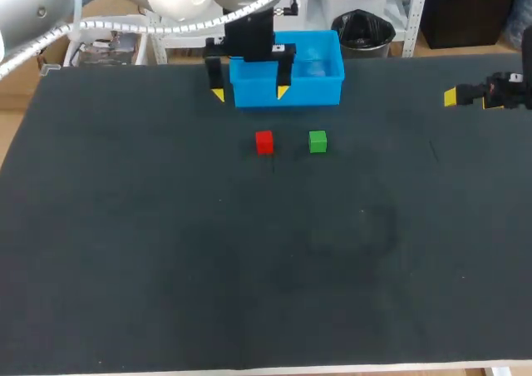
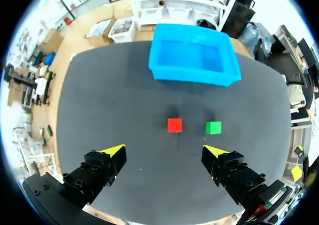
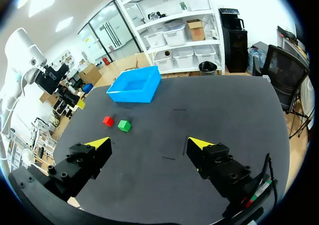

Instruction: Use the left arm to pick the red cube and place it into the blue plastic box first, then use the right arm to grasp the green cube and put it into the same blue plastic box after the first action is fully finished.

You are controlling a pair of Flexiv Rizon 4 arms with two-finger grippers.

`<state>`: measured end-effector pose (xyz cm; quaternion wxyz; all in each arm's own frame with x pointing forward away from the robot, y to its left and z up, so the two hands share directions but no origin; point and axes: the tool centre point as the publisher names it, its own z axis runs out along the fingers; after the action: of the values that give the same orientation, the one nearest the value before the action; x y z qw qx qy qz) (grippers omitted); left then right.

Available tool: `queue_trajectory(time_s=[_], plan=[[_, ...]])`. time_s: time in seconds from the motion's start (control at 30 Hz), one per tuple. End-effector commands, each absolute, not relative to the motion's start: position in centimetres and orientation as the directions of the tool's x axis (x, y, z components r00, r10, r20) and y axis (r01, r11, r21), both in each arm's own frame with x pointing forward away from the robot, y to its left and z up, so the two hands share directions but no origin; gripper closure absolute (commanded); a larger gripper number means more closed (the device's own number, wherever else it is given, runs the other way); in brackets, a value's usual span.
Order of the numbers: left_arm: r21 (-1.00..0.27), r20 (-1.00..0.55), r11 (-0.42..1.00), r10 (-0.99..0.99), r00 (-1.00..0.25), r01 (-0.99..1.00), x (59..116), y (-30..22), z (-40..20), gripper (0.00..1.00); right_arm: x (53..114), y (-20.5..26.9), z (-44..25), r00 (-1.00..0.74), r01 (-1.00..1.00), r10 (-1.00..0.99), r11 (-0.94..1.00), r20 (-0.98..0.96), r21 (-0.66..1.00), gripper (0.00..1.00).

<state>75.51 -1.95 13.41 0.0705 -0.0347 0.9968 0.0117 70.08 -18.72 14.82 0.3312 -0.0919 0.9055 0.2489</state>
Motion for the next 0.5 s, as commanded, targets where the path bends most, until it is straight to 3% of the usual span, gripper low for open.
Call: queue_trajectory(time_s=[0.03, 0.5], plan=[[0.019, -0.131, 0.997, -0.071, -0.989, -0.074, 76.0, -2.14, 13.44, 0.0, 69.98, -18.6, 14.95, -0.765, -0.325, -0.001, 0.863, -0.644, 0.386, 0.0], [0.013, -0.14, 0.997, -0.071, -0.988, -0.073, 76.03, -2.02, 13.36, 0.0, 69.98, -18.6, 14.95, -0.765, -0.325, -0.001, 0.863, -0.644, 0.386, 0.0]])
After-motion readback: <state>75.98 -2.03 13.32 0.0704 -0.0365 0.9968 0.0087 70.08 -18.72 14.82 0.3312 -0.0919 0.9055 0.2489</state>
